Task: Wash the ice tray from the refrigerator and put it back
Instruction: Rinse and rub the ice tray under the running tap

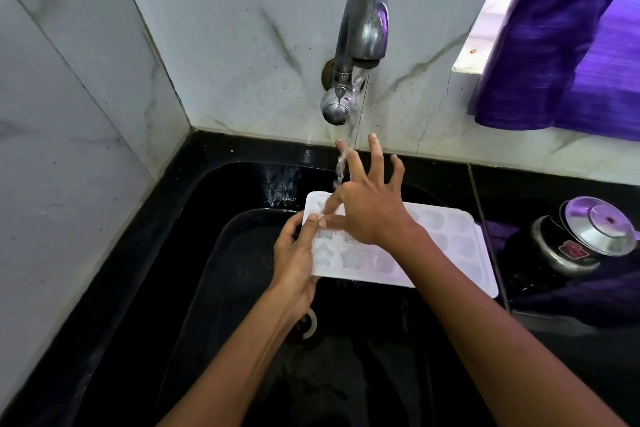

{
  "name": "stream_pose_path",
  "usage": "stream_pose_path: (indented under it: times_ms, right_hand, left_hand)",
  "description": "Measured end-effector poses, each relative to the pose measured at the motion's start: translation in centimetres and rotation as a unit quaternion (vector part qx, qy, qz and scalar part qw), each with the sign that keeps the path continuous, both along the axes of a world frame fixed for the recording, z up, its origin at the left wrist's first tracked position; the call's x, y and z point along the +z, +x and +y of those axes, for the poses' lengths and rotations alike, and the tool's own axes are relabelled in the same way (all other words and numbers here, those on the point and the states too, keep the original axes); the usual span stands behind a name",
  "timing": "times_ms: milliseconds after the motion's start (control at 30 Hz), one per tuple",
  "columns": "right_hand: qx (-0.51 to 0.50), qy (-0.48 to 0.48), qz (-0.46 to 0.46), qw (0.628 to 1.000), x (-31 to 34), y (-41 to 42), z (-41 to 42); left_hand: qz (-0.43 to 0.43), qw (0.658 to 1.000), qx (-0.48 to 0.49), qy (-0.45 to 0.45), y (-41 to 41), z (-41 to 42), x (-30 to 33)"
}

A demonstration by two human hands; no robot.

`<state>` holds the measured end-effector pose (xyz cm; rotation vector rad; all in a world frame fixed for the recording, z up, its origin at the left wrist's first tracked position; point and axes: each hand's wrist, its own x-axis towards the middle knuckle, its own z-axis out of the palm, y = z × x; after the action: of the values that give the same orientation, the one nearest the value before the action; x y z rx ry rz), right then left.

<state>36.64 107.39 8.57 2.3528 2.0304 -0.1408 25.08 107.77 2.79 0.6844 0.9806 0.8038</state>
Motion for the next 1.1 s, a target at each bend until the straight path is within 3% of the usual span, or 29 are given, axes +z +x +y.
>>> stream_pose_path:
  times_ms: [100,300,500,867,1033,1100]
  right_hand:
    - [-0.016,0.043,0.018,0.999,-0.1,0.0,-0.1]
    - [-0.010,-0.024,0.026,0.999,0.0,0.1,0.1]
    - [-0.038,0.180,0.056,0.981,-1.2,-0.4,-0.7]
    - [0.011,0.029,0.025,0.999,-1.2,-0.9,-2.2]
    - [-0.003,0.129,0.044,0.991,-1.1,-1.1,-1.9]
    - [0.005,0.113,0.035,0.993,-0.9,-1.3,-1.9]
  left_hand:
    - [-0.001,1.000,0.001,0.006,-0.1,0.2,0.1]
    - [-0.010,1.000,-0.007,-0.002,-0.2,0.2,-0.1]
    - [0.017,1.000,-0.005,0.006,0.2,0.5,0.1]
    - [0.021,0.999,0.027,-0.024,0.8,1.0,0.1]
    - [0.027,0.999,0.029,-0.023,0.6,1.1,0.5]
    - [0.022,0.999,0.030,-0.022,0.5,1.1,0.6]
